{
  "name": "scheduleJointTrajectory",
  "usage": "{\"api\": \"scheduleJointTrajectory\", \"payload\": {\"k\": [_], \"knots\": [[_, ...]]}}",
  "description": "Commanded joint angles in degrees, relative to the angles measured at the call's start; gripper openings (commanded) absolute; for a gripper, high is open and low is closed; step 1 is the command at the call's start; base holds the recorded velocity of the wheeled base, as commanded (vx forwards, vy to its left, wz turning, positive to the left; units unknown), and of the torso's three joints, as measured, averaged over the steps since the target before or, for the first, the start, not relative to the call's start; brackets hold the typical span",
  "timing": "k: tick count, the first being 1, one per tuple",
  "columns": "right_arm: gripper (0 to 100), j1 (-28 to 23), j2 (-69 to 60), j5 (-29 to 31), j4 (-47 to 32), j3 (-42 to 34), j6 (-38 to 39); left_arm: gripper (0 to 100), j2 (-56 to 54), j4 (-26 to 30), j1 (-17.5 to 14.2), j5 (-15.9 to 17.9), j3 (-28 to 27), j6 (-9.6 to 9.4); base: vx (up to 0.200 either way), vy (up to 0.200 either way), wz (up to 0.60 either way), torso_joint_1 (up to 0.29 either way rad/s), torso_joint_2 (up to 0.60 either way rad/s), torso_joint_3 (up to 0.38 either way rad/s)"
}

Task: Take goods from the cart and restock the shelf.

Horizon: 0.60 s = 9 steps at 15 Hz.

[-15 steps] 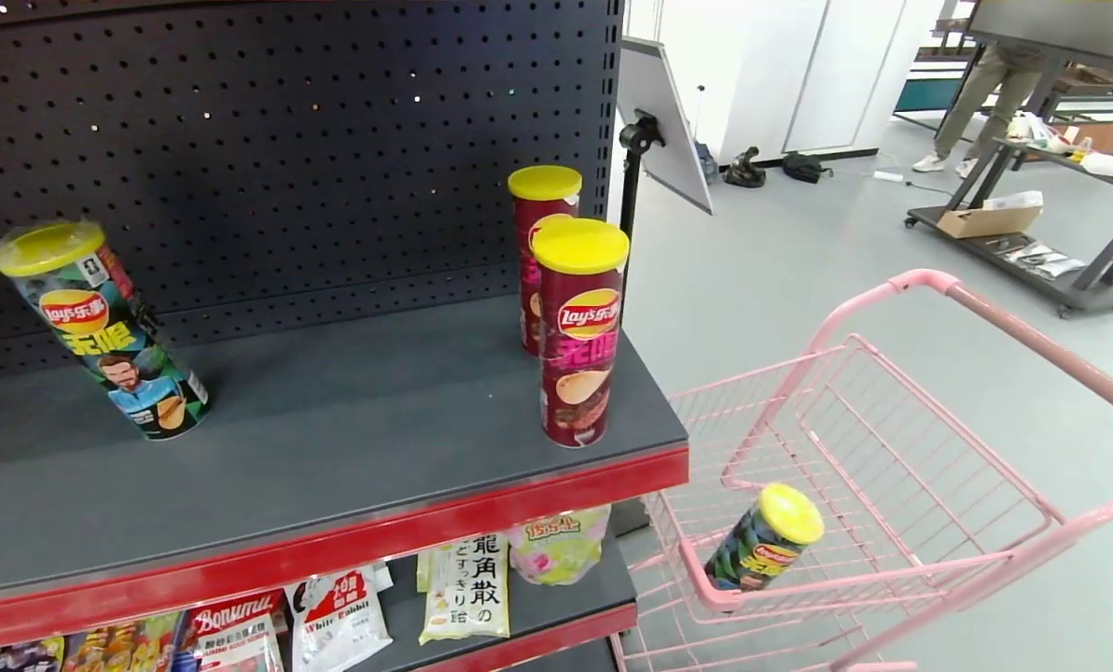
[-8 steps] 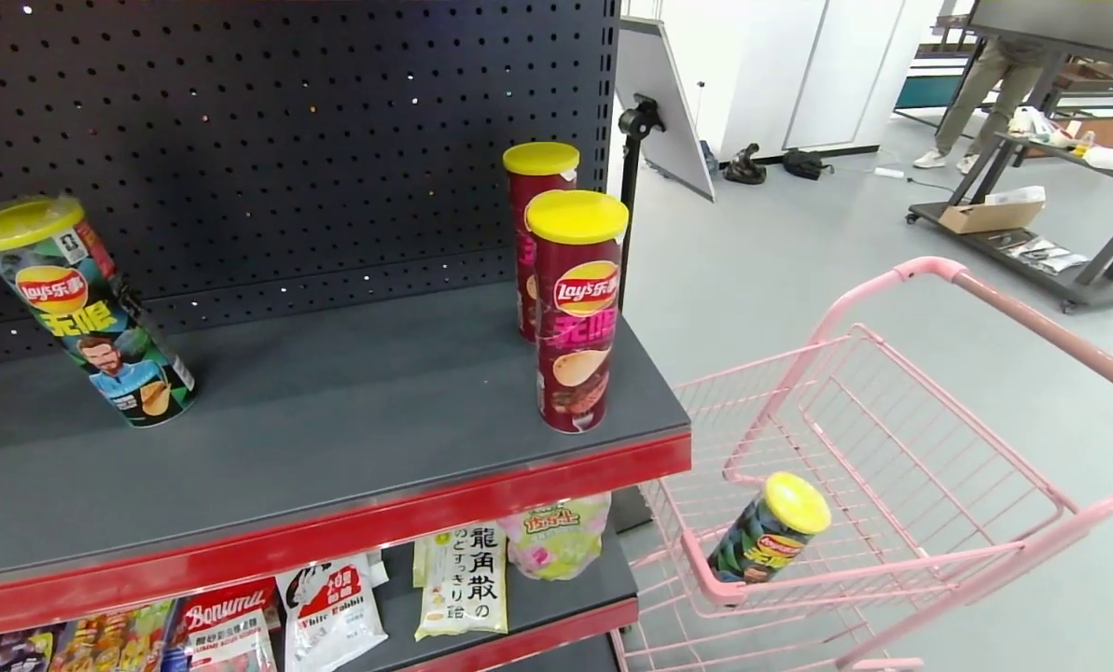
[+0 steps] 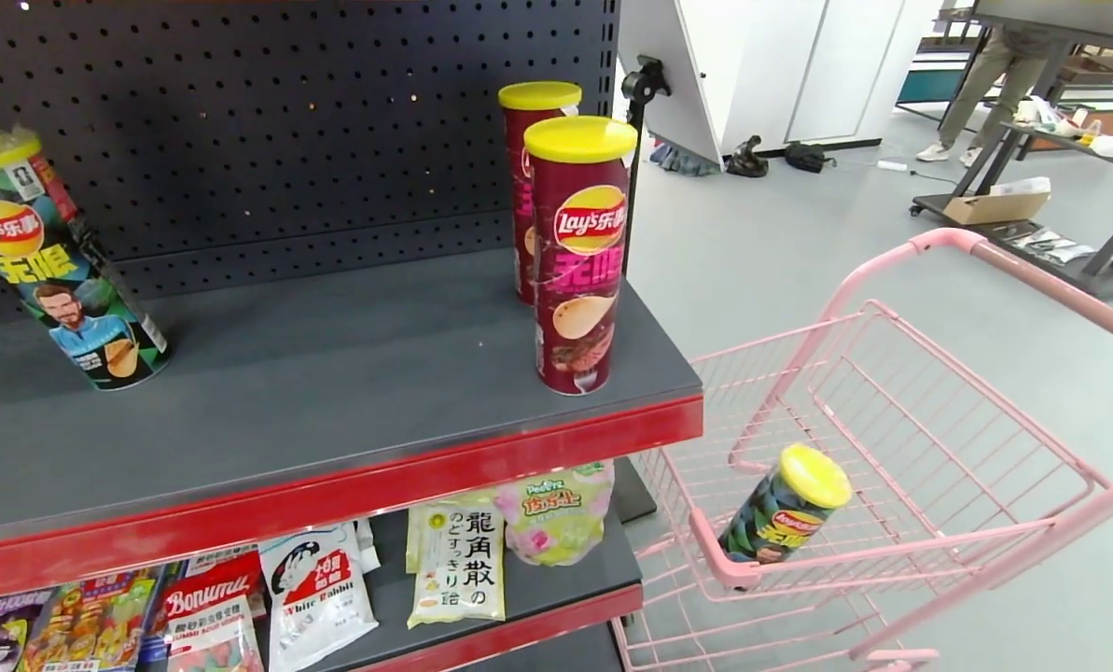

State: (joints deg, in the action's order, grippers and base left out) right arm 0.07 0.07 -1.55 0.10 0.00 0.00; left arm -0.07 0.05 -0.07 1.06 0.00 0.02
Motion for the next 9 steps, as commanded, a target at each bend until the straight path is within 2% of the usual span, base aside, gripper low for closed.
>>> {"api": "scheduleJointTrajectory", "payload": {"k": [1, 6, 9], "knots": [[100, 0.01, 0.01, -0.03, -0.01, 0.00, 0.00, 100, 0.07, 0.04, -0.01, -0.01, 0.00, 0.06, 0.000, 0.000, 0.00, -0.178, 0.54, 0.349], [100, 0.01, 0.01, -0.03, -0.01, 0.00, 0.00, 100, 0.07, 0.04, -0.01, -0.01, 0.00, -0.02, 0.000, 0.000, 0.00, -0.165, 0.54, 0.366], [100, 0.10, 0.10, -0.12, -0.01, 0.00, -0.18, 100, 0.07, 0.04, -0.01, -0.01, 0.00, -0.02, 0.000, 0.000, 0.00, -0.072, 0.25, 0.183]]}}
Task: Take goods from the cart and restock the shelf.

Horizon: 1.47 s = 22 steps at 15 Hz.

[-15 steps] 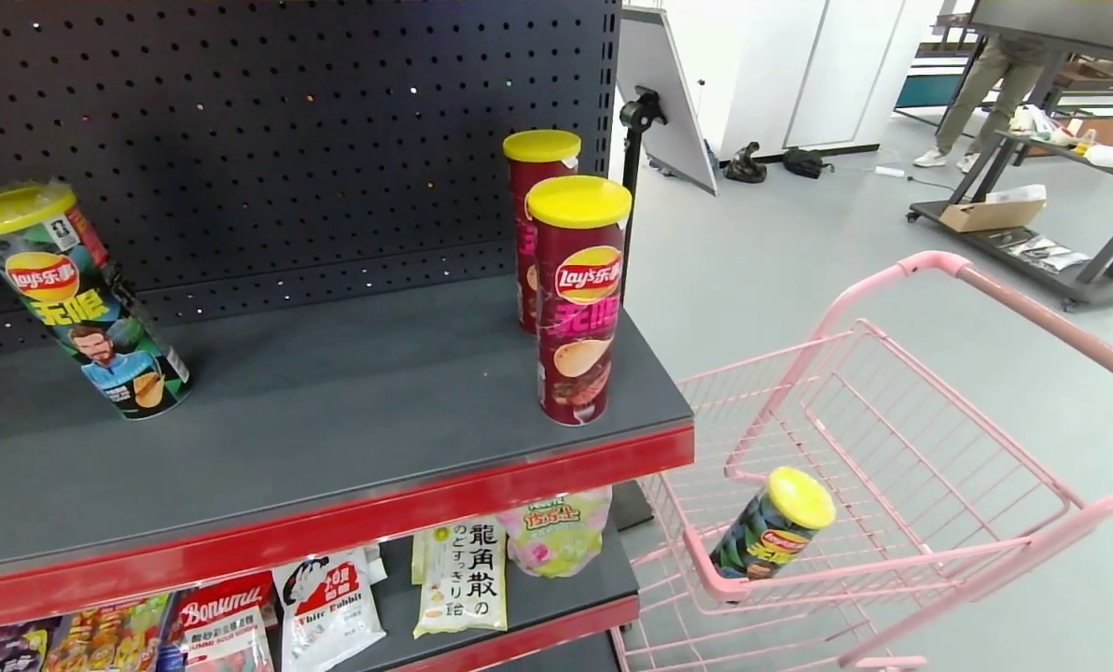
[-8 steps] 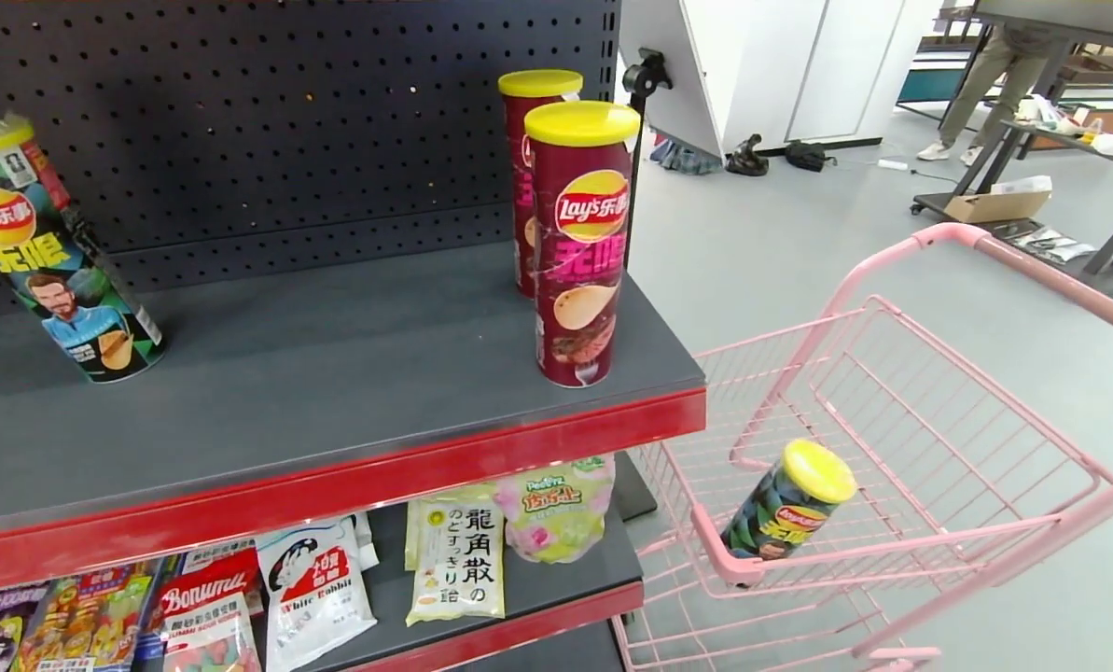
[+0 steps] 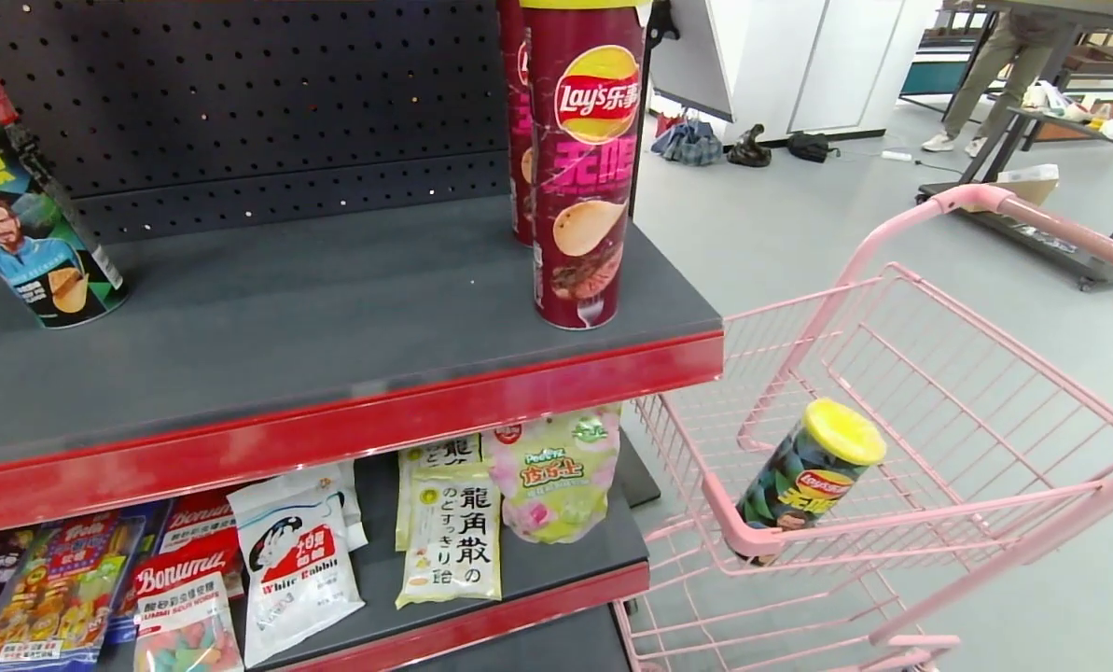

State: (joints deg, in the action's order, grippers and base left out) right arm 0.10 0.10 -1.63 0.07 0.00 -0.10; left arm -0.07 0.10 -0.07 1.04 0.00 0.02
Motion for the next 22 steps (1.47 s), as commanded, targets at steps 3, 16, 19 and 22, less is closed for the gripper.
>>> {"api": "scheduleJointTrajectory", "payload": {"k": [3, 16, 19, 22], "knots": [[100, 0.17, 1.40, -0.56, -0.07, 3.78, -0.34, 100, 0.07, -0.01, -0.01, 0.02, 0.00, -0.02, 0.000, 0.000, 0.00, -0.007, 0.03, 0.020], [100, 10.01, 76.63, -7.86, 41.67, 12.74, 8.62, 100, 0.07, -0.01, -0.01, 0.02, 0.00, -0.02, 0.000, 0.000, 0.00, 0.000, 0.00, 0.000], [100, 10.01, 80.94, -8.03, 42.91, 14.41, 9.94, 100, 0.07, -0.01, -0.01, 0.02, 0.00, -0.02, 0.000, 0.000, 0.00, 0.000, 0.00, 0.000], [100, 10.10, 84.45, -8.03, 45.72, 14.77, 11.52, 100, 0.07, -0.01, -0.01, 0.02, 0.00, -0.02, 0.000, 0.000, 0.00, 0.000, 0.00, 0.000]]}}
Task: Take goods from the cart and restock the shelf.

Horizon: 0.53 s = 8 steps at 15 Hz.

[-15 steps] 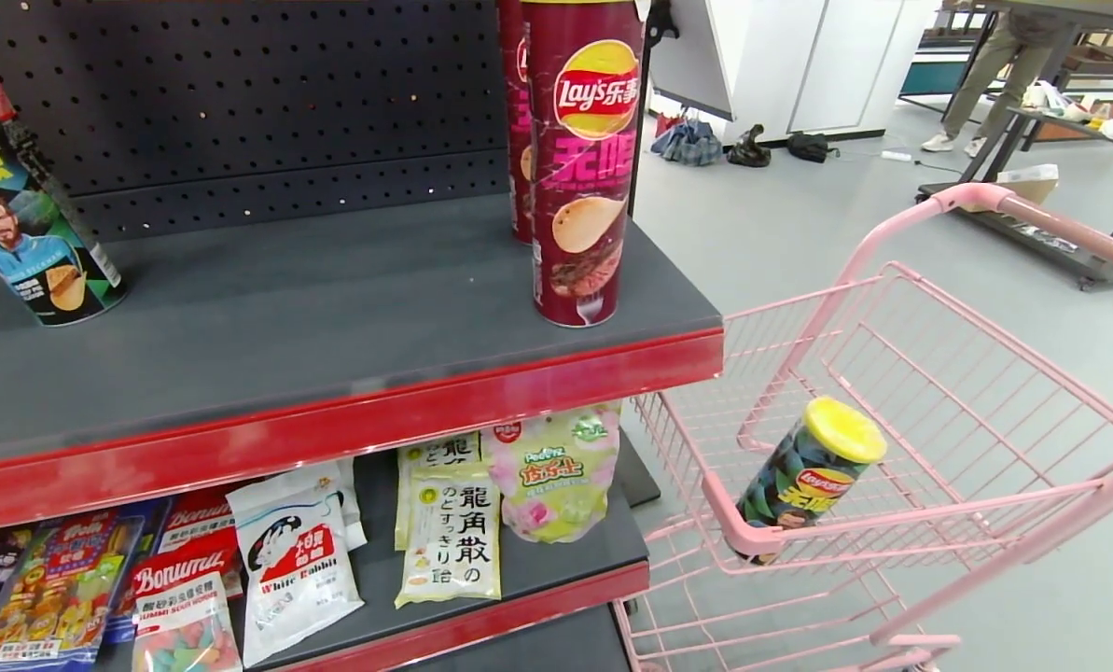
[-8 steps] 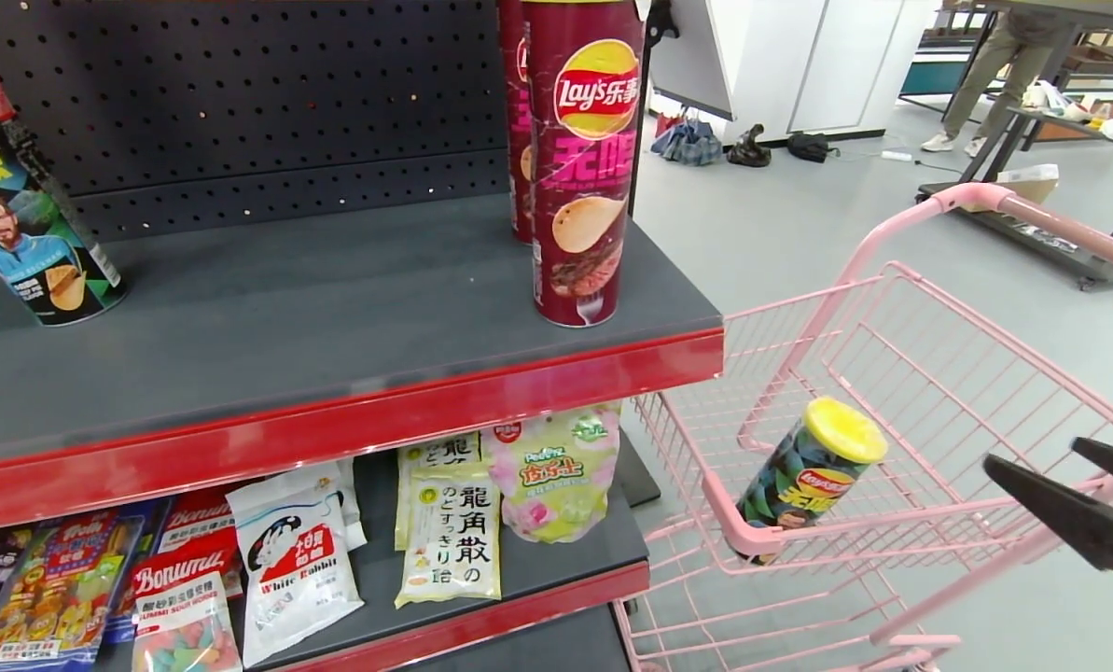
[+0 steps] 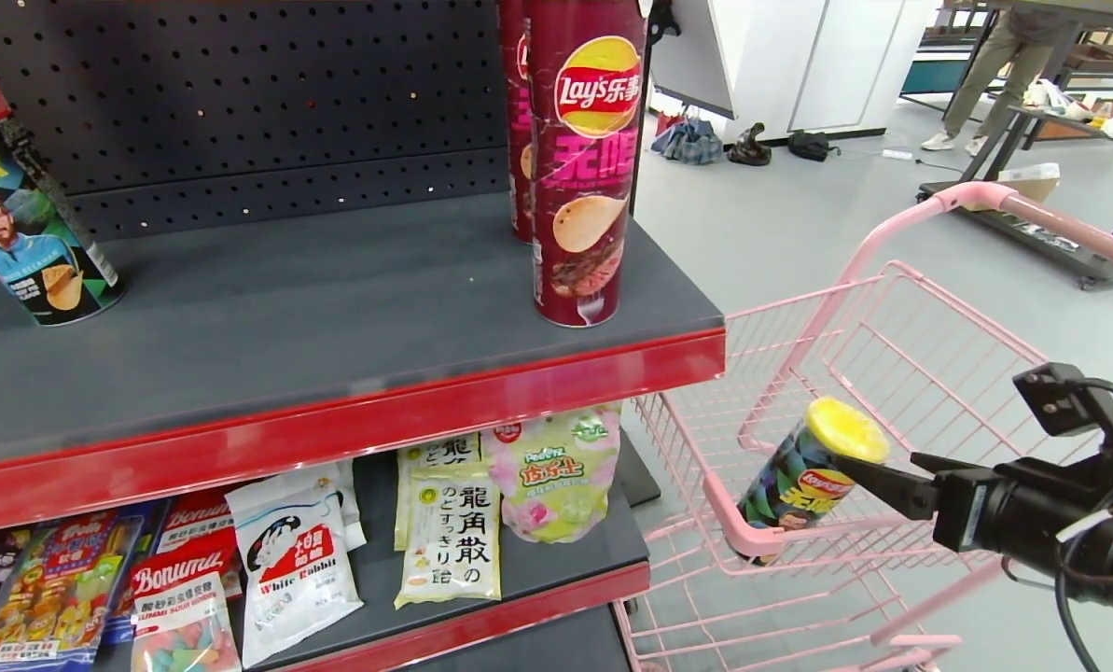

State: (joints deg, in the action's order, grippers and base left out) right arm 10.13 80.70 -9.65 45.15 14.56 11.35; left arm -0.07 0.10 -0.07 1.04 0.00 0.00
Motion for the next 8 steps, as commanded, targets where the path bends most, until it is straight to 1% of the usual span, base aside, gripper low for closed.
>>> {"api": "scheduleJointTrajectory", "payload": {"k": [1, 4, 7, 8], "knots": [[100, 0.15, 4.82, -0.01, 1.43, 0.12, 0.08, 100, 0.07, -0.01, -0.01, 0.02, 0.00, 0.00, 0.000, 0.000, 0.00, 0.000, 0.00, 0.000], [100, 0.86, 10.44, -0.01, 5.21, 0.30, 0.25, 100, 0.07, -0.01, -0.01, 0.02, 0.00, 0.00, 0.000, 0.000, 0.00, 0.000, 0.00, 0.000], [100, 1.21, 16.86, 0.07, 11.54, 0.21, 0.34, 100, 0.07, -0.01, -0.01, 0.02, 0.00, 0.00, 0.000, 0.000, 0.00, 0.000, 0.00, 0.000], [100, 1.21, 17.03, 0.07, 11.89, 0.21, 0.34, 100, 0.07, -0.01, -0.01, 0.02, 0.00, 0.00, 0.000, 0.000, 0.00, 0.000, 0.00, 0.000]]}}
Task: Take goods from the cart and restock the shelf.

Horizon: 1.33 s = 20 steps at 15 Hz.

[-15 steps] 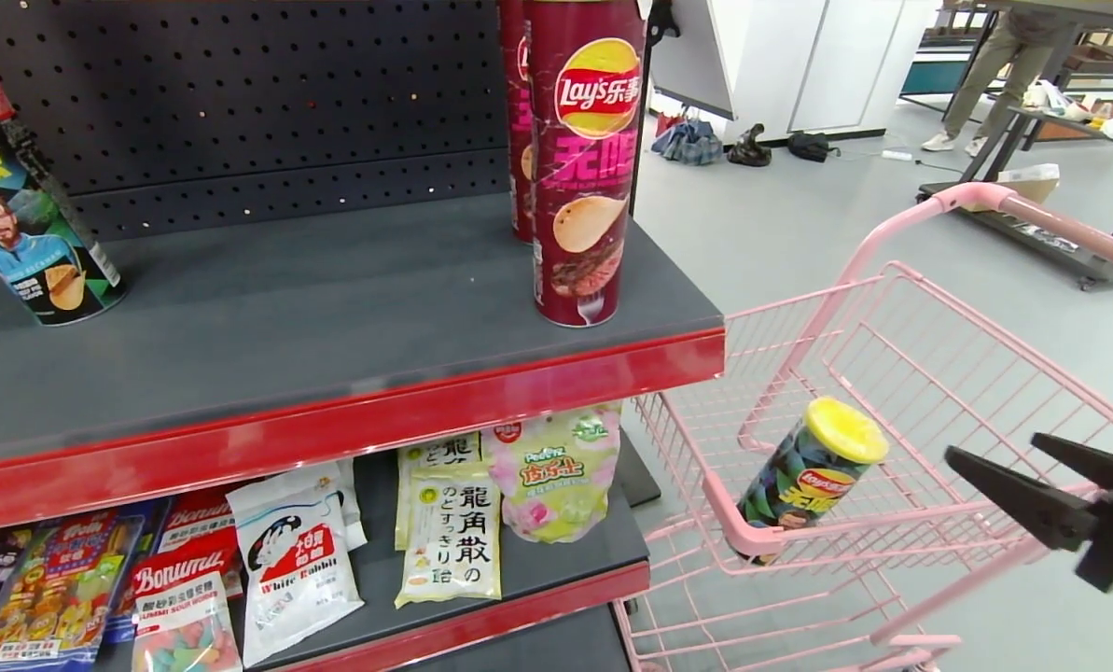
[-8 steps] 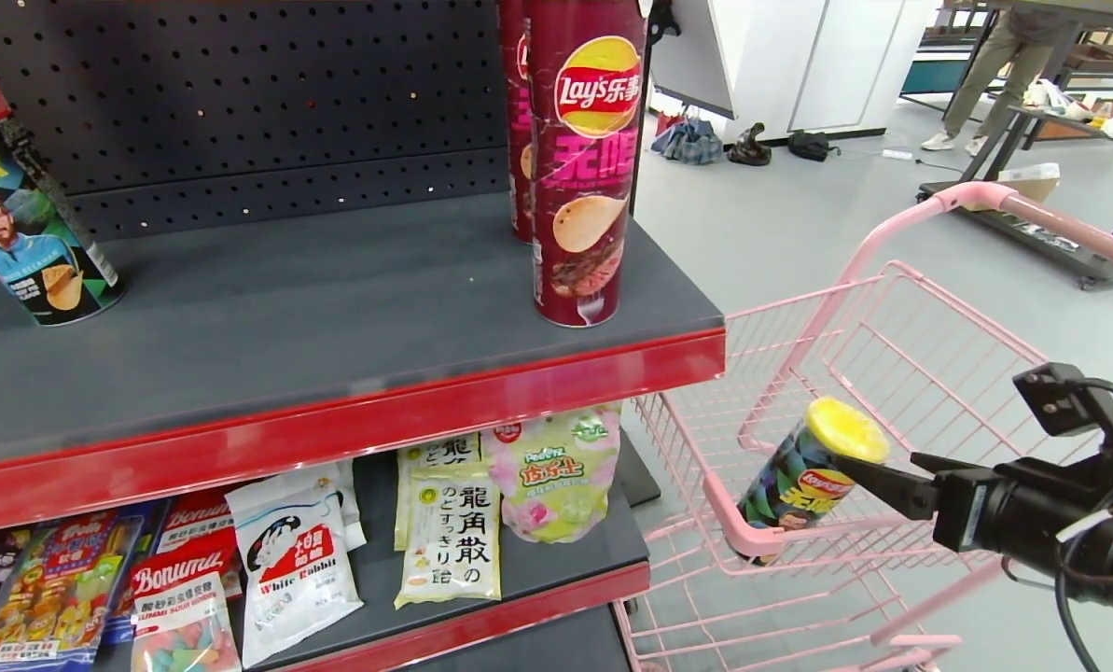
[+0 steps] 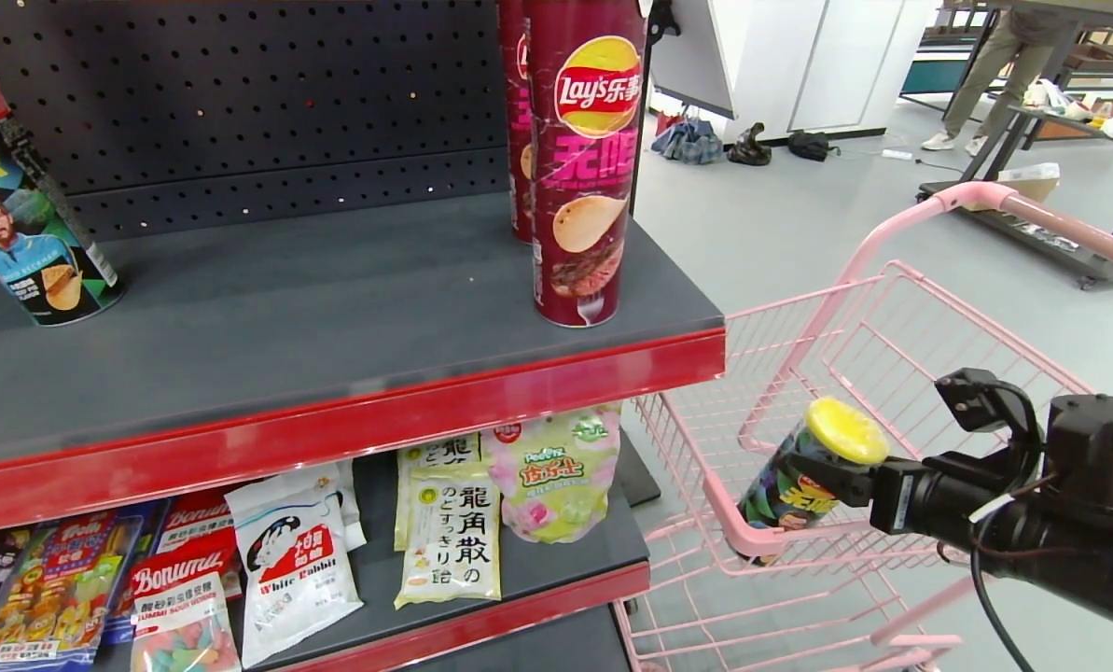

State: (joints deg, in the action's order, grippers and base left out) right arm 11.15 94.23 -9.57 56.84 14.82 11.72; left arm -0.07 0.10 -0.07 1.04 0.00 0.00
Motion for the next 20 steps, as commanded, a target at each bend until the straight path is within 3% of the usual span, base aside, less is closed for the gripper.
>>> {"api": "scheduleJointTrajectory", "payload": {"k": [1, 13, 14, 20], "knots": [[100, 1.33, 5.61, -0.01, 1.87, 0.12, 0.77, 100, 0.07, -0.01, -0.01, 0.02, 0.00, 0.00, 0.000, 0.000, 0.00, 0.000, 0.00, 0.000], [100, 1.94, 13.61, 0.78, 7.93, 2.67, 1.56, 100, 0.07, -0.01, -0.01, 0.02, 0.00, 0.00, 0.000, 0.000, 0.00, 0.000, 0.00, 0.000], [0, 1.85, 13.43, 0.69, 7.93, 2.93, 1.64, 100, 0.07, -0.01, -0.01, 0.02, 0.00, 0.00, 0.000, 0.000, 0.00, 0.000, 0.00, 0.000], [0, 1.94, 10.62, 0.78, 7.75, 3.72, 0.85, 100, 0.07, -0.01, -0.01, 0.02, 0.00, -0.09, 0.000, 0.000, 0.00, 0.000, 0.00, 0.000]]}}
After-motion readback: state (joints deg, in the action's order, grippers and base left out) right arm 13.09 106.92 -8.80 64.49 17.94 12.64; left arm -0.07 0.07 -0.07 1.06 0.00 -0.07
